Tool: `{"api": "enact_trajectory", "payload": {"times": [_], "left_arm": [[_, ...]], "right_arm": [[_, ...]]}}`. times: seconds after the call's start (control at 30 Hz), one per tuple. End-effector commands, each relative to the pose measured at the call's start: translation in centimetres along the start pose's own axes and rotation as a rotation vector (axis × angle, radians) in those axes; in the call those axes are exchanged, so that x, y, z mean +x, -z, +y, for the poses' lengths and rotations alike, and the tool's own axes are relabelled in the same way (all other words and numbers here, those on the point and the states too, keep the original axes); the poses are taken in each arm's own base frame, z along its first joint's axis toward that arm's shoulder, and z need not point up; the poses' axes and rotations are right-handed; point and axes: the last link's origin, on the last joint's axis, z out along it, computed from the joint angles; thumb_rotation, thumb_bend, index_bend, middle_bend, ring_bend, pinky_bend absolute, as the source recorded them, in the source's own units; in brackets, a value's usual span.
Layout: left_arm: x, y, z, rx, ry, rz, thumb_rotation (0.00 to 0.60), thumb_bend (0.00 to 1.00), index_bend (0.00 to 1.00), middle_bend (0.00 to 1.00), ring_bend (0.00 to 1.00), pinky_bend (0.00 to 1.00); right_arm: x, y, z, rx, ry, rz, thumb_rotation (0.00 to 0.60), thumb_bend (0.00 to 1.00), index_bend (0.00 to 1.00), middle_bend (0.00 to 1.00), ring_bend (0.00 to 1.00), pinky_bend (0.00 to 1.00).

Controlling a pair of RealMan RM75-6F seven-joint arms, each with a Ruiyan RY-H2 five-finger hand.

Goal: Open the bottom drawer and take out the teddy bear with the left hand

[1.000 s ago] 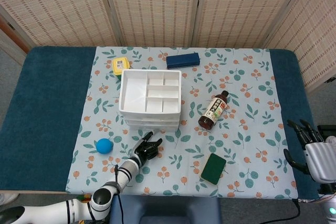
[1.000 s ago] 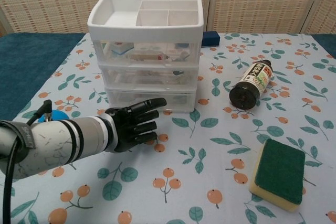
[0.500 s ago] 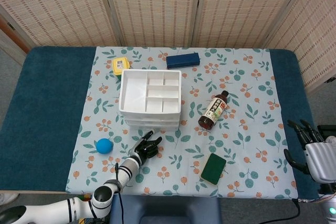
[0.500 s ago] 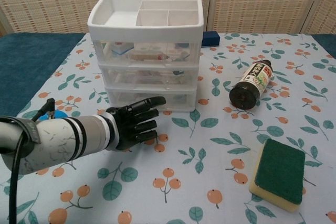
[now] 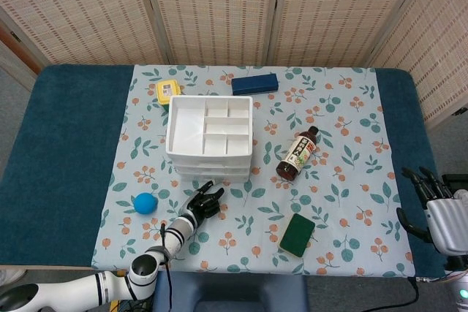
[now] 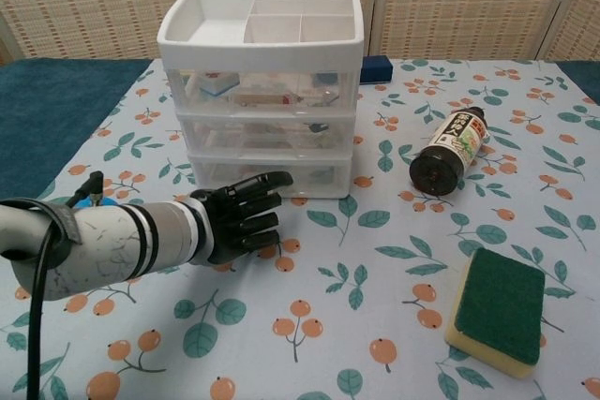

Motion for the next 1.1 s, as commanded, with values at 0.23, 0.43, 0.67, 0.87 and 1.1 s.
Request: {"api": "enact_trajectory", "payload": {"times": [0.23, 0.43, 0.67, 0.87, 1.1], "left_arm": [[0.2, 0.0, -0.3, 0.013, -0.004, -0.001, 0.600, 0.40, 0.29, 0.96, 1.00, 1.00], [0.4, 0.3, -0.5, 0.030, 0.008, -0.007, 0.600, 0.40, 0.29, 0.96, 1.00, 1.00], [0.5, 0.7, -0.8, 0.049, 0.016, -0.008, 0.600, 0.40, 0.29, 0.96, 1.00, 1.00], [0.6, 1.0, -1.2, 0.059, 0.022, -0.010, 0.600, 0.40, 0.29, 0.96, 1.00, 1.00], [0.8, 1.6, -1.4, 0.069, 0.020, -0.017, 0.600, 0.40, 0.20, 0.96, 1.00, 1.00]], "right_arm": [[0.0, 0.0, 0.0, -0.001, -0.001, 0.000, 0.600, 0.42, 0.08, 0.20, 0.11, 0.20], [-0.1, -0.1, 0.0, 0.001, 0.000, -0.003, 0.600, 0.42, 0.08, 0.20, 0.11, 0.20], [-0.2, -0.1, 0.0, 0.001, -0.001, -0.004, 0.600, 0.42, 0.08, 0.20, 0.11, 0.20], [-0.2, -0.1, 0.0, 0.001, 0.000, -0.004, 0.600, 0.42, 0.08, 0.20, 0.11, 0.20], [-0.2, -0.1, 0.0, 0.003, -0.002, -0.005, 0.600, 0.42, 0.08, 0.20, 0.11, 0.20]]}}
